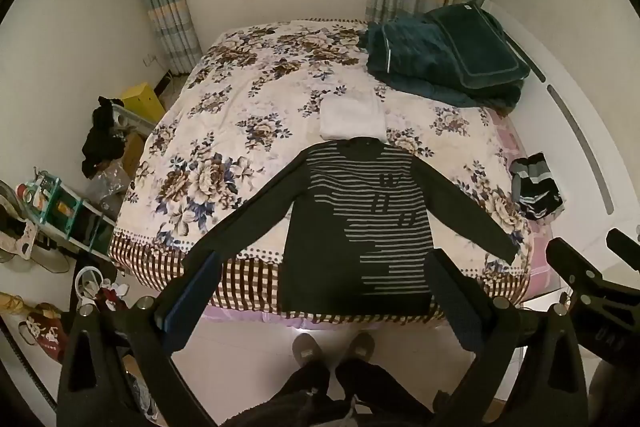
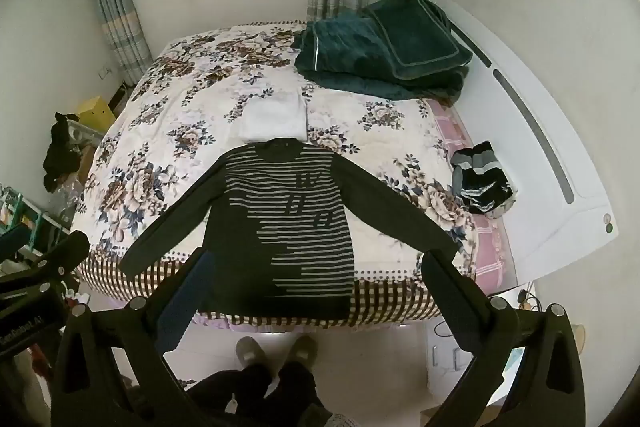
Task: Fold small clothes
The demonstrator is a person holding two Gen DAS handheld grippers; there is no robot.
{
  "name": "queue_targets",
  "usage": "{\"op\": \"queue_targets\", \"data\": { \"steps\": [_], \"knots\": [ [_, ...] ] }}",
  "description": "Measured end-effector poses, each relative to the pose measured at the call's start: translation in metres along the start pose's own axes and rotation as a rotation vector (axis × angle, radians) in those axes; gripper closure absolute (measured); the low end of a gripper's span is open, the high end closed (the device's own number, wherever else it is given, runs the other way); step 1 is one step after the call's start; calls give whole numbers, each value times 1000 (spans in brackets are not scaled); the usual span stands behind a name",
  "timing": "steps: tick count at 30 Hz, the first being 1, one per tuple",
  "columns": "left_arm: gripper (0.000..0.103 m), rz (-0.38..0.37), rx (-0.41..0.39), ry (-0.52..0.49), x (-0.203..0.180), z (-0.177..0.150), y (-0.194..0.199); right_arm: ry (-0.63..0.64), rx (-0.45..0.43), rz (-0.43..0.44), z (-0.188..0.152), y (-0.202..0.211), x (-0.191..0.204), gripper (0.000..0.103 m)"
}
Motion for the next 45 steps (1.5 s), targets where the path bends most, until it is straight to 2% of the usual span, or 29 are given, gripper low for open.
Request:
{"op": "queue_targets", "data": {
  "steps": [16,31,45],
  "knots": [
    [0,0,0,4,0,-2,-2,-1,-17,0,5,2,2,0],
    [0,-4,-9,4,-1,15,-3,8,-13,-4,5,-1,6,0],
    [0,-7,-8,0,-5,18,-5,8,-11,-3,6,-2,4,0]
  ]
}}
Point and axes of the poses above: each gripper's, at about its wrist camera, not at the fingertips, and y roughly against the way its jaws point, x to its left, z to its top, the point moved 7 cm from there along -y, roughly the way its jaws point, and after that the axes turned 3 degrees about y, right-handed, at the moved point
